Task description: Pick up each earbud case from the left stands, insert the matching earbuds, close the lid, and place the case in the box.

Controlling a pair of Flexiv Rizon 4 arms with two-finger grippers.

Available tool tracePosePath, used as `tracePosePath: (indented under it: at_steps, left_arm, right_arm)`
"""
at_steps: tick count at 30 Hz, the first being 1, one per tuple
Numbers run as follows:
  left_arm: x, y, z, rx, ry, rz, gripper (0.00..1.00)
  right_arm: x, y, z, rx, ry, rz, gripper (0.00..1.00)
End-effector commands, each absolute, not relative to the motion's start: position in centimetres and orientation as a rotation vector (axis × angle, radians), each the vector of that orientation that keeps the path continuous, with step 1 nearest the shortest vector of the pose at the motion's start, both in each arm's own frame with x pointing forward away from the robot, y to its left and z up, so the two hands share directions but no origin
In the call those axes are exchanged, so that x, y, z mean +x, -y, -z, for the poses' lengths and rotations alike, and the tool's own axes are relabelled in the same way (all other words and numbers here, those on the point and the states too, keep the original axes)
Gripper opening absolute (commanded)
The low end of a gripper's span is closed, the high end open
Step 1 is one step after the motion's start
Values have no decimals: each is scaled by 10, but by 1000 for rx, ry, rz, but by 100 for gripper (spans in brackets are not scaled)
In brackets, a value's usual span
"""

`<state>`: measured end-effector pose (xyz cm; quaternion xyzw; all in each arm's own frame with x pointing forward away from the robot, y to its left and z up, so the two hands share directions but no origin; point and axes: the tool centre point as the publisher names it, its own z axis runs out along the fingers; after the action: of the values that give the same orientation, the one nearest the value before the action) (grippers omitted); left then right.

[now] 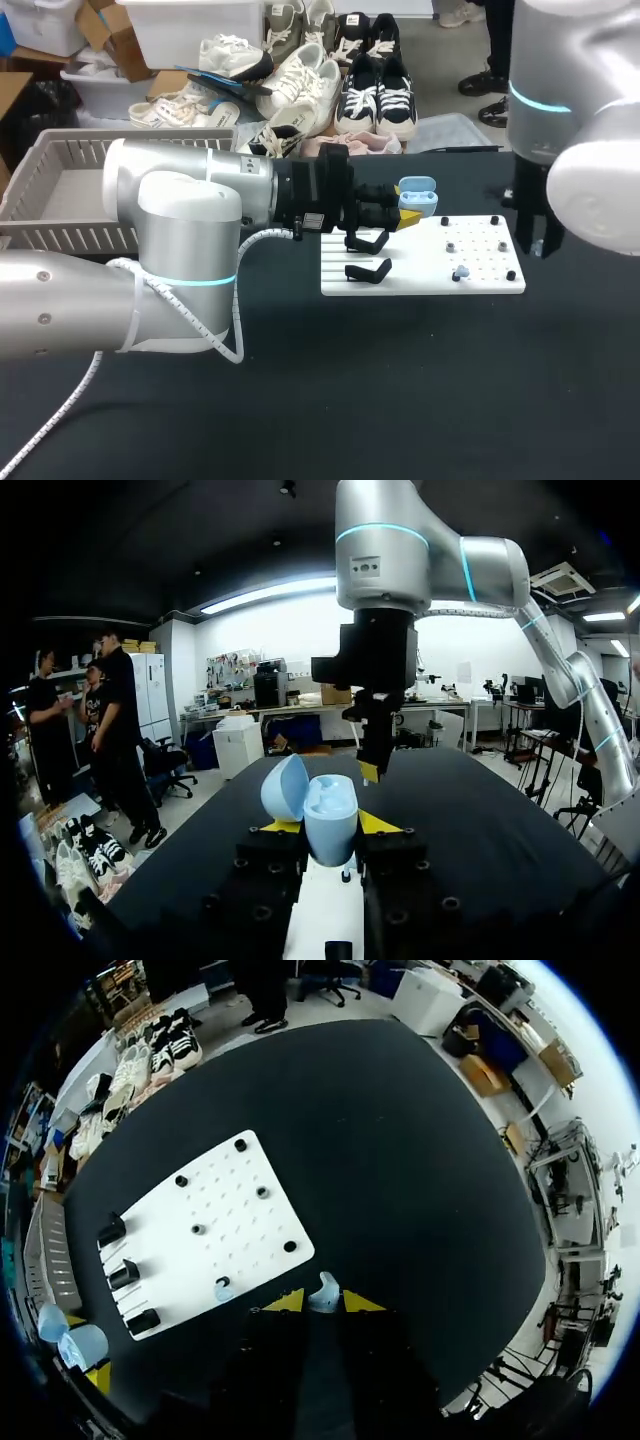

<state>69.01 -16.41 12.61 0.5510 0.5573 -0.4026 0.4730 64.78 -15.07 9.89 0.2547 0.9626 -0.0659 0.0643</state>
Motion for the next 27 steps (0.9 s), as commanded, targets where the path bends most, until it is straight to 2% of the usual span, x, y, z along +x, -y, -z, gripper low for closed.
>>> tracePosePath:
  at_steps: [1,12,27]
  left_arm:
    - [689,164,-126,1344,-1363,982,0]
    - [689,164,-126,1344,-1363,982,0]
    - [689,164,-126,1344,-1363,982,0]
  right_arm:
    - [640,141,-118,842,-2880,219,0]
    - [631,120,-163,1013,-2834,175,0]
    - [646,65,-205,1033,-2775,168,0]
